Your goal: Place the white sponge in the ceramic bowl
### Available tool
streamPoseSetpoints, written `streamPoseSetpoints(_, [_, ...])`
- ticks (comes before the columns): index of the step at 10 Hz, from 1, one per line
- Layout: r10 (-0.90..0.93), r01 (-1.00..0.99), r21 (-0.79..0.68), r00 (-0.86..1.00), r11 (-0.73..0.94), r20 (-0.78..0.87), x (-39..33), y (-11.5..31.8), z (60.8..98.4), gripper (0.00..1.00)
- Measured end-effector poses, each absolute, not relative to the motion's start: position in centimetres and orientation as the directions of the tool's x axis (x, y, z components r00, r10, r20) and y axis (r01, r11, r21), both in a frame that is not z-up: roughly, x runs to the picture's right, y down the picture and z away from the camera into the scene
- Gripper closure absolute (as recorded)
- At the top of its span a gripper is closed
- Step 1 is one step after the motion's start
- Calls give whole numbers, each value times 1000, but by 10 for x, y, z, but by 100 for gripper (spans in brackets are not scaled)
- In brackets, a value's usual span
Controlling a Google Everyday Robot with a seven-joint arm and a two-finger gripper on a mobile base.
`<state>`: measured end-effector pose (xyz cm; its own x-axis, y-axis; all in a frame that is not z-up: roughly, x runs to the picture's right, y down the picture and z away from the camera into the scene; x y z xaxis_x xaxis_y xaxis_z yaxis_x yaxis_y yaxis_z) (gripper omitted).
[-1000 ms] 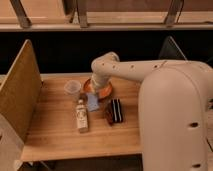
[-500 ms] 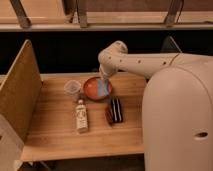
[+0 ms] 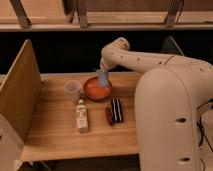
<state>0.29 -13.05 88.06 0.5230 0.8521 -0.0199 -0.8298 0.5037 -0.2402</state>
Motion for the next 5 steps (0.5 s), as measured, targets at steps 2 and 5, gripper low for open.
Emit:
streamPoseSetpoints(2, [851, -827, -245, 524, 506, -12, 1, -132, 882, 83])
streamPoseSetpoints(5, [852, -827, -244, 524, 506, -12, 1, -133, 882, 55])
